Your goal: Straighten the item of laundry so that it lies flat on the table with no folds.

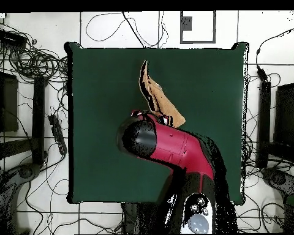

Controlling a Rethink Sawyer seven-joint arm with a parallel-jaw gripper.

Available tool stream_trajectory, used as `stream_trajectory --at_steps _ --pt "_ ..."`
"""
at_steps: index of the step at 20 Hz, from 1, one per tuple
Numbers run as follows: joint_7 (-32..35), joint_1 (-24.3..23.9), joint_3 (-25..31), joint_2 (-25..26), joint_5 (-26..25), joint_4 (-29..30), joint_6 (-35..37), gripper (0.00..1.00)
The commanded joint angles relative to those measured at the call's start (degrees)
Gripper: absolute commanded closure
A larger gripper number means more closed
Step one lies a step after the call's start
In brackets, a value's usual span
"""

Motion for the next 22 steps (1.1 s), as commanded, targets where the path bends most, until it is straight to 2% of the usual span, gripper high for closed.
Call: stream_trajectory --at_steps 1,6,13,18,22 --pt "15.23 1.31 2.21 2.6 3.35 0.73 2.66 1.0" --pt "15.1 1.03 2.52 3.3 3.66 1.18 0.75 1.0" --pt "20.87 4.53 3.49 6.79 6.39 7.93 -8.79 1.0" --pt "20.09 6.02 1.88 7.03 7.34 7.27 -5.33 1.0" --pt "19.46 5.09 3.81 7.12 9.09 8.84 -6.32 1.0"
